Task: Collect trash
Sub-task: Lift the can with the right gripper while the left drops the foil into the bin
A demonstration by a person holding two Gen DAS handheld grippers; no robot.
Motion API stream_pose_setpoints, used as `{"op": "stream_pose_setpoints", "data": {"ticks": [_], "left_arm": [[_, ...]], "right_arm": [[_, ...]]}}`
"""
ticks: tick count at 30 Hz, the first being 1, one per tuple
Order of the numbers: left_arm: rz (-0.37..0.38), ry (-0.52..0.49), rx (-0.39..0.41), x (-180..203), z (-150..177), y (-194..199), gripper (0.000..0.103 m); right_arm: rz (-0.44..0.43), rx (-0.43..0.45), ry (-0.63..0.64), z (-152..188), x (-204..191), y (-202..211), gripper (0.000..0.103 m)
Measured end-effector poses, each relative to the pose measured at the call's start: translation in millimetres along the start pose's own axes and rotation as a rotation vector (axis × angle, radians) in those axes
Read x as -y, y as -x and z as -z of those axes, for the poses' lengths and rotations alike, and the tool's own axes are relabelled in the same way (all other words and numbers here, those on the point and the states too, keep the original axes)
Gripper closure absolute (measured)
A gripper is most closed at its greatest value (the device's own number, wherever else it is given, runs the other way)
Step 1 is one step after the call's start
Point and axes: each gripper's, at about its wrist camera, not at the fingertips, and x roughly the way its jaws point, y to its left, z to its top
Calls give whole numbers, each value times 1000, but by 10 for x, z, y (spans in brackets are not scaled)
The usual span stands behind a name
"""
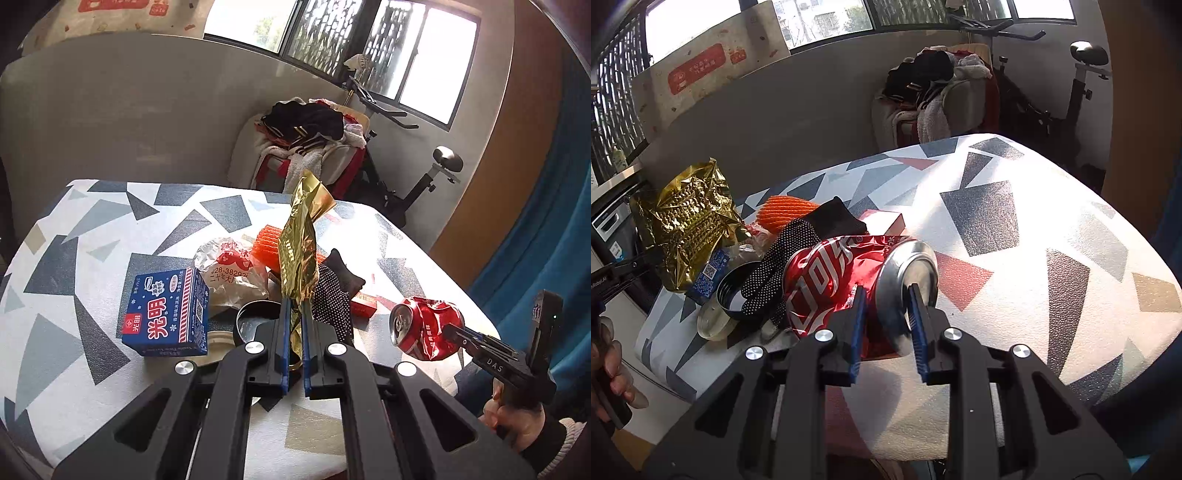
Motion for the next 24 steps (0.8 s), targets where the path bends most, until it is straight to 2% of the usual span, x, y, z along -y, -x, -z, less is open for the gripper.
{"op": "stream_pose_setpoints", "data": {"ticks": [14,24], "left_arm": [[24,-11,19,4,342,503,98],[67,-22,18,99,584,760,98]], "right_arm": [[-87,28,74,27,-257,309,77],[-110,40,119,100,-374,489,77]]}}
